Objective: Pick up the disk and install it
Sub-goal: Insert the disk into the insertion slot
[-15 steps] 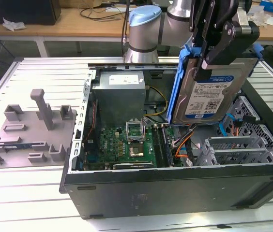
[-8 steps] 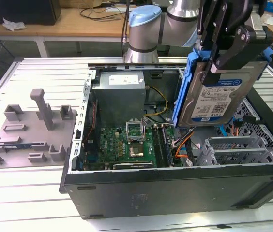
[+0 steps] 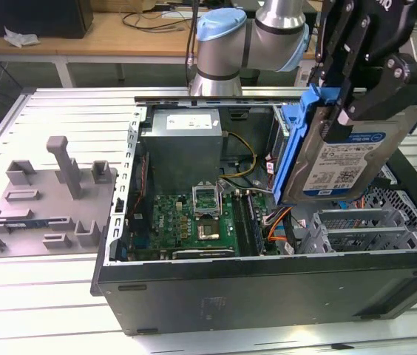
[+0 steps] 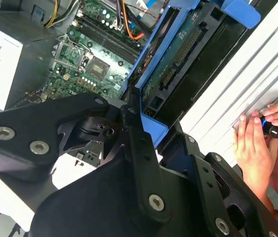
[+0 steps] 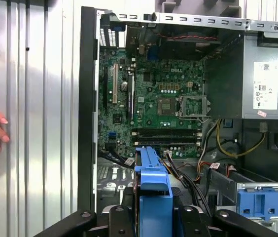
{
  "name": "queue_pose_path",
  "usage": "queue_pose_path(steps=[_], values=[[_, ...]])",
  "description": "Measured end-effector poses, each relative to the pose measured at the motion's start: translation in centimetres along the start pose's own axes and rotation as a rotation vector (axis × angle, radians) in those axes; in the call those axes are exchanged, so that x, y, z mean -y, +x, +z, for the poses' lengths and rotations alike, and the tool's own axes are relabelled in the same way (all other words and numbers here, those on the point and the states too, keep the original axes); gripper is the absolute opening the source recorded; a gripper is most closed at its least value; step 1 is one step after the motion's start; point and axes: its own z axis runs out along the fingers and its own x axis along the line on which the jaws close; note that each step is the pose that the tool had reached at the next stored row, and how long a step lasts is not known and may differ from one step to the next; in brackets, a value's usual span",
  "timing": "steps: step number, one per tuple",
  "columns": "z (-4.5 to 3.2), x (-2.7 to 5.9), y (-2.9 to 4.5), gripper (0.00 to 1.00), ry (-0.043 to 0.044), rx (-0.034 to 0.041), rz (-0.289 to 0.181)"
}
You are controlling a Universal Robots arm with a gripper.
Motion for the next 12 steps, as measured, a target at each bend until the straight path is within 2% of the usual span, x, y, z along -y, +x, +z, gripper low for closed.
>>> queue_pose_path(steps=[9, 11, 12], values=[[0.00, 2.06, 1.04, 0.37, 0.0001, 0.0044, 0.000], [0.00, 2.69, 1.19, 0.37, 0.0001, 0.0048, 0.000], [0.00, 3.33, 1.30, 0.37, 0.0001, 0.0050, 0.000]])
